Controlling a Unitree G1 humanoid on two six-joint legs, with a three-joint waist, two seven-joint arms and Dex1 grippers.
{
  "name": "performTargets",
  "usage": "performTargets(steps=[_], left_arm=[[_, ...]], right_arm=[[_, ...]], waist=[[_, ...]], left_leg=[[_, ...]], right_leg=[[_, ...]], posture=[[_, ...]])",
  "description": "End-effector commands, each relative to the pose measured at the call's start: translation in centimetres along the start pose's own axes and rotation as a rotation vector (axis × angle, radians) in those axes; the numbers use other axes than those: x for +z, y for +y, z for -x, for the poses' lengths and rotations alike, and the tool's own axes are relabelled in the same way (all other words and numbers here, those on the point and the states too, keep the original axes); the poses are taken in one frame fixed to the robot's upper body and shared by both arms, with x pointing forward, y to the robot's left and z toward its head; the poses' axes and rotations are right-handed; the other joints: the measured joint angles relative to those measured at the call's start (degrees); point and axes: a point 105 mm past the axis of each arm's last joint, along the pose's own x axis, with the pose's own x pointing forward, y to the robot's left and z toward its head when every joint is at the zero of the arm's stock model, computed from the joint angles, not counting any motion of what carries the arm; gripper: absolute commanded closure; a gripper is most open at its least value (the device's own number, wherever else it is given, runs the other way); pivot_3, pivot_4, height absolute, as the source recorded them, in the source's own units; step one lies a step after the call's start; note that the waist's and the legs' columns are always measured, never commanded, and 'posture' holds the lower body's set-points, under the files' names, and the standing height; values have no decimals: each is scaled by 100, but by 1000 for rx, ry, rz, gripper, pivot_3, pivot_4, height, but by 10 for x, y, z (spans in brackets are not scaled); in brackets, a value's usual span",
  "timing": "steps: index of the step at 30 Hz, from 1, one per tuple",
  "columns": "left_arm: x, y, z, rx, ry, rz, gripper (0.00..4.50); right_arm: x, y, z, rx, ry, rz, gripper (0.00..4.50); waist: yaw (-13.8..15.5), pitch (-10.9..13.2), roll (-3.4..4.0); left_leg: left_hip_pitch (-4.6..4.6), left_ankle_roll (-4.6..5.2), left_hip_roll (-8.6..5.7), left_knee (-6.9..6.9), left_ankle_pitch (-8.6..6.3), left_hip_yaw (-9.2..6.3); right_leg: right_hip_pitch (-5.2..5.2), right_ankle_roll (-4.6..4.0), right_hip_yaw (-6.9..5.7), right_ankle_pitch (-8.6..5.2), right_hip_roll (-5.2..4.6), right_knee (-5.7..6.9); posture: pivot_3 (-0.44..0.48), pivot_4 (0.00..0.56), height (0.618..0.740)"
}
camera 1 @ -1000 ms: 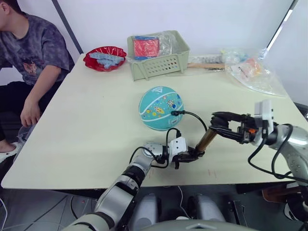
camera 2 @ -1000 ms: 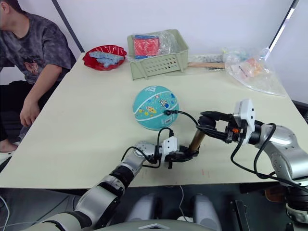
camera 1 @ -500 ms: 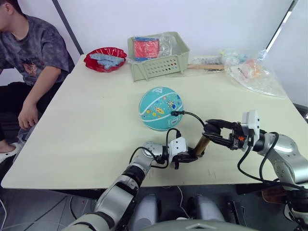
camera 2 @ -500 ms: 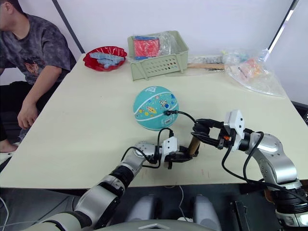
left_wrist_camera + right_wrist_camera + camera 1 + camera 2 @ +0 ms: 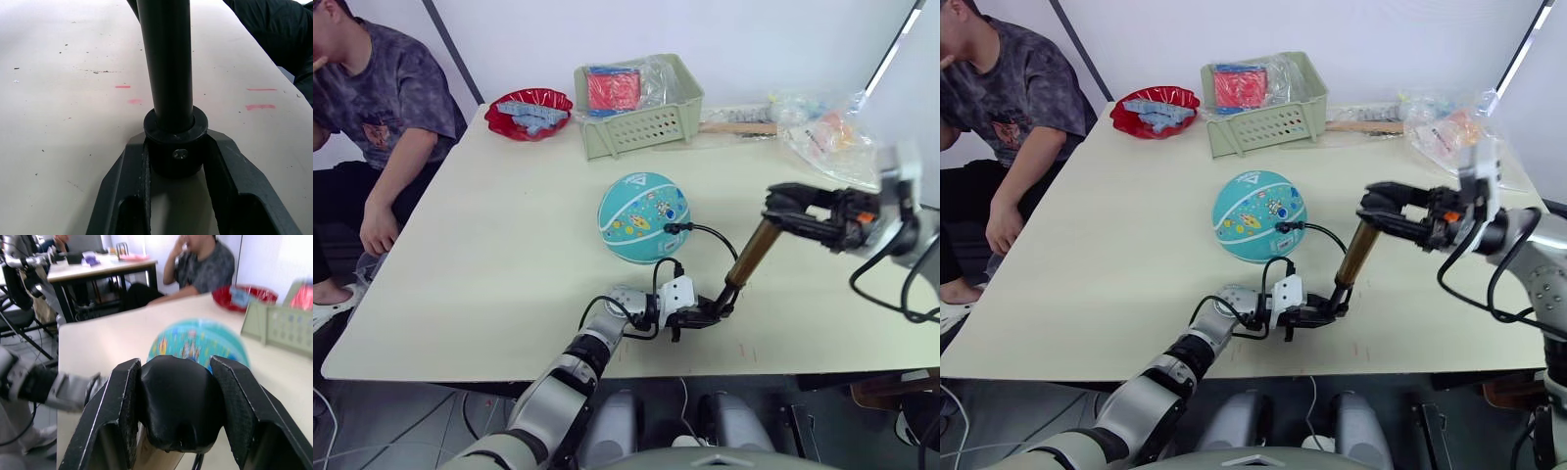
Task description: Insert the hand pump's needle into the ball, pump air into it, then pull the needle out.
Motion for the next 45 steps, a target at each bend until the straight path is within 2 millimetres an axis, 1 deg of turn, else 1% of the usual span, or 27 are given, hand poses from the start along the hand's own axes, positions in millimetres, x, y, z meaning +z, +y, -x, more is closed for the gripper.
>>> performTargets(steps=[1,3,7,8,10,13,14,15,16,22,29,32,34,36,39,45], left_arm=[[-39,-19,9,-36,137,97,3430],[-39,-19,9,-35,138,97,3430],[-40,-20,9,-37,139,99,3430],[-40,-20,9,-37,138,99,3430],[-40,-20,9,-37,137,100,3430],[-40,-21,9,-39,136,99,3430],[-40,-21,9,-39,136,99,3430],[-40,-21,9,-38,136,99,3430],[-40,-21,9,-36,136,99,3430],[-40,-22,10,-34,134,100,3430],[-40,-23,10,-36,134,100,3430],[-39,-21,10,-35,134,100,3430],[-39,-21,10,-34,134,101,3430],[-39,-20,10,-33,135,101,3430],[-40,-19,11,-33,139,102,3430],[-40,-19,10,-34,139,103,3430]], right_arm=[[52,2,9,-3,-130,108,2757],[63,1,8,-4,-161,119,2757],[62,1,6,-2,-153,117,2757],[53,2,5,2,-123,105,2757],[29,4,3,8,-47,76,2757],[3,6,3,6,0,39,2757],[-7,5,3,-5,18,26,2757],[-21,8,1,2,51,15,2757],[-30,9,-1,3,61,2,2757],[-77,22,-5,21,128,-46,2758],[-130,33,-6,16,218,-88,2758],[-144,38,-9,15,225,-99,2758],[-147,40,-10,16,222,-95,2758],[-143,39,-11,11,204,-87,2758],[-117,32,-14,0,108,-63,2758],[-76,20,-11,-3,44,12,2758]], waist=[[-1,1,1],[-1,3,3],[-1,11,7],[-1,11,8],[-1,11,7],[-2,6,5],[-9,4,3],[-14,-1,0],[-17,-11,-6],[-23,-64,-43],[-23,-85,-55],[-24,-88,-54],[-22,-88,-55],[-25,-92,-48],[-23,-91,-48],[-8,-70,-38]], left_leg=[[0,0,0,0,0,-1],[0,0,0,0,0,0],[-1,0,1,0,0,1],[-1,0,1,0,0,2],[-1,0,0,0,0,2],[5,0,1,-1,0,0],[8,0,1,-1,0,0],[12,0,2,-1,0,3],[15,0,2,-1,0,3],[28,0,8,-1,0,2],[28,0,9,-4,0,2],[30,0,10,-6,0,0],[29,0,10,-6,0,1],[30,0,10,-7,0,4],[30,0,10,-7,0,1],[23,0,8,-6,0,1]], right_leg=[[0,0,-1,0,0,0],[0,1,1,0,0,0],[-1,1,1,1,0,1],[-2,1,2,1,0,0],[-2,1,2,1,0,0],[5,1,0,0,4,0],[7,2,0,0,4,0],[10,2,2,0,5,1],[13,2,3,0,5,2],[20,1,2,-2,12,3],[19,-3,3,-3,16,2],[20,-19,2,-13,18,2],[20,-19,2,-13,18,2],[19,-18,5,-12,18,3],[20,-19,3,-12,18,3],[15,-20,2,-12,15,2]], posture=[[0,150,738],[0,150,738],[0,150,738],[0,150,738],[0,150,738],[0,150,738],[0,150,738],[0,150,738],[0,150,738],[0,150,738],[0,150,738],[0,150,738],[0,150,738],[0,150,738],[0,150,738],[0,150,738]])
